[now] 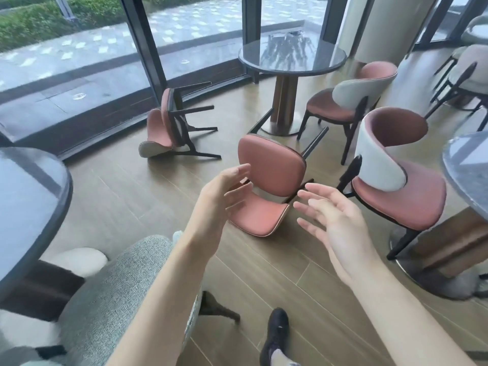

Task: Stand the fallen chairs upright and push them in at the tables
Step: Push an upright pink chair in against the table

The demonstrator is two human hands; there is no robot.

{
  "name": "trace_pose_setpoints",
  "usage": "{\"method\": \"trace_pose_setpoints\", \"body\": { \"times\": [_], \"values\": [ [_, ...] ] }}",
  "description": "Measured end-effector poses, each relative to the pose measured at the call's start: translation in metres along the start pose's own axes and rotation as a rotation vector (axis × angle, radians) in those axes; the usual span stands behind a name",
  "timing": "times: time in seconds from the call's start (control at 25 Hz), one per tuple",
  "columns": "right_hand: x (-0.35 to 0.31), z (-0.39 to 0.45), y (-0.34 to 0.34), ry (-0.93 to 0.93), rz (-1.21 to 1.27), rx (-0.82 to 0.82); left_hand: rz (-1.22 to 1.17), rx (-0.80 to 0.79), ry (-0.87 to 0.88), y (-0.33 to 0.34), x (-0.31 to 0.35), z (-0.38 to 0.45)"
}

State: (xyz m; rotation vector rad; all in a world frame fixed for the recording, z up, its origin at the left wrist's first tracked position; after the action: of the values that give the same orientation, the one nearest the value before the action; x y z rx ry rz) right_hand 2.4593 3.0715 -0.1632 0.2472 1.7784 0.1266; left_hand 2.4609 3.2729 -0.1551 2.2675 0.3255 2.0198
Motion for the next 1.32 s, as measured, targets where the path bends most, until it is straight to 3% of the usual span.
{"method": "trace_pose_setpoints", "body": {
  "times": [0.28,0.64,1.32],
  "values": [
    [-0.015,0.177,-0.017,0.126,-0.056,0.007,-0.060,0.102,-0.023,0.029,0.010,0.165],
    [-0.037,0.316,0.006,0.166,-0.032,-0.059,-0.039,0.172,-0.083,0.031,0.013,0.307],
    [-0.053,0.548,0.088,0.174,0.007,0.098,0.030,-0.055,-0.189,-0.003,0.033,0.599]
  ]
}}
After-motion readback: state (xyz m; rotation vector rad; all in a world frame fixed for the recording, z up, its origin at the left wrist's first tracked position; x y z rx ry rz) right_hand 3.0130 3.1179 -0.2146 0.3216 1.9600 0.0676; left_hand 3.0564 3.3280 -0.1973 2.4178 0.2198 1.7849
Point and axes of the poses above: each hand's wrist, its own z-axis towards the middle knuckle, its own y-axis out of the palm, x = y × z, the point moved 1 cm from there along z, towards the middle knuckle, and after that the axes turned 1 degree about z, right-handed, at the moved point
